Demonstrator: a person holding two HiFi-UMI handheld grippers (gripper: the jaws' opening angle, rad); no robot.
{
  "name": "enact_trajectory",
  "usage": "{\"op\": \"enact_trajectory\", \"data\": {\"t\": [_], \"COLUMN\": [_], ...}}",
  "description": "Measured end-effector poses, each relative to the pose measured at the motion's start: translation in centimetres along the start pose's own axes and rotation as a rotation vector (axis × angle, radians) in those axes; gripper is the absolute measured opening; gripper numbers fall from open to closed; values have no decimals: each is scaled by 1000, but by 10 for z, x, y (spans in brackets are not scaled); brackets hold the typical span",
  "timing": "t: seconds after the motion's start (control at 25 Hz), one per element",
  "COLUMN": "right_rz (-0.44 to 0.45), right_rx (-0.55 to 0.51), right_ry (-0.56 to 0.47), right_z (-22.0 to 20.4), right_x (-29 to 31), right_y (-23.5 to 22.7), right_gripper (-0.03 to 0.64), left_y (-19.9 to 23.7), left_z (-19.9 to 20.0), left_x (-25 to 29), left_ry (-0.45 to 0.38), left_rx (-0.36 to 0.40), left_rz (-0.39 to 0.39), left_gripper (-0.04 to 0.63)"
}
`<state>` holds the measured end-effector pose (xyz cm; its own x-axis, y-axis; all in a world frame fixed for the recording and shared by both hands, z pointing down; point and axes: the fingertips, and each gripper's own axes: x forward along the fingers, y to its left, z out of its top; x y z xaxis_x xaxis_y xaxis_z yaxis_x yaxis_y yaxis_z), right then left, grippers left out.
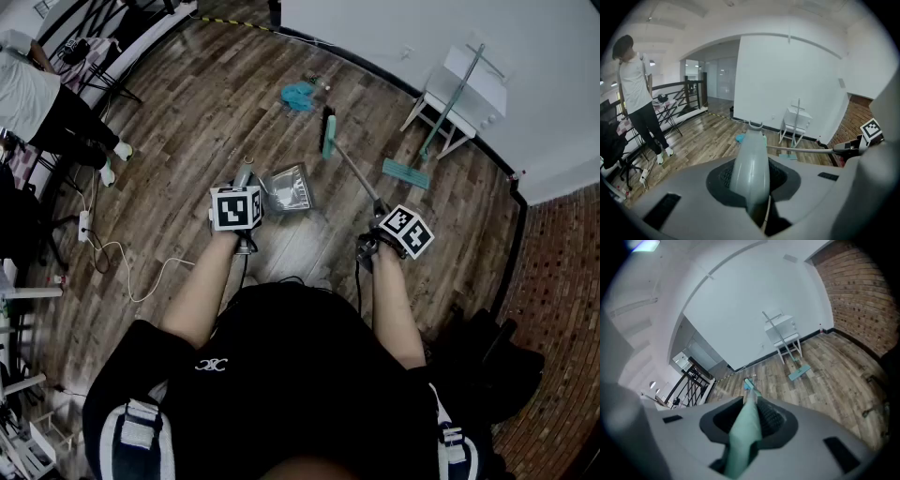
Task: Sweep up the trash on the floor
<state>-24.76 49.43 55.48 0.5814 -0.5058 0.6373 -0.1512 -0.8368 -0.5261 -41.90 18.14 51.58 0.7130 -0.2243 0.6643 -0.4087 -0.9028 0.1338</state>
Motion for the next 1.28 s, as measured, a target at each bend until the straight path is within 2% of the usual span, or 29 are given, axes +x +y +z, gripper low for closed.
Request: {"op": "enact_trajectory", "data": {"t": [0.28, 0.44, 0.6, 1.08, 1.28], "right_rz": [-3, 14, 2, -55, -67], "right_rx": [-5, 25, 11, 83, 47], "right_ry": [-7, -16, -24, -86, -86], "right_z": [-6, -12, -21, -58, -62], "right_x": [-7, -3, -2, 0, 17], "right_y": [4, 13, 25, 81, 107], "right_gripper": [100, 100, 100, 100, 100], "left_y": [-1, 9, 24, 131, 175], "left_z": [-1, 2, -2, 6, 9], "left_x": [1, 4, 7, 6, 19], "left_ry": [6, 14, 16, 2, 6], "left_rx": [-14, -20, -30, -49, -71], "left_rz": [-27, -31, -50, -66, -40], "left_gripper": [67, 67, 67, 67, 67]}}
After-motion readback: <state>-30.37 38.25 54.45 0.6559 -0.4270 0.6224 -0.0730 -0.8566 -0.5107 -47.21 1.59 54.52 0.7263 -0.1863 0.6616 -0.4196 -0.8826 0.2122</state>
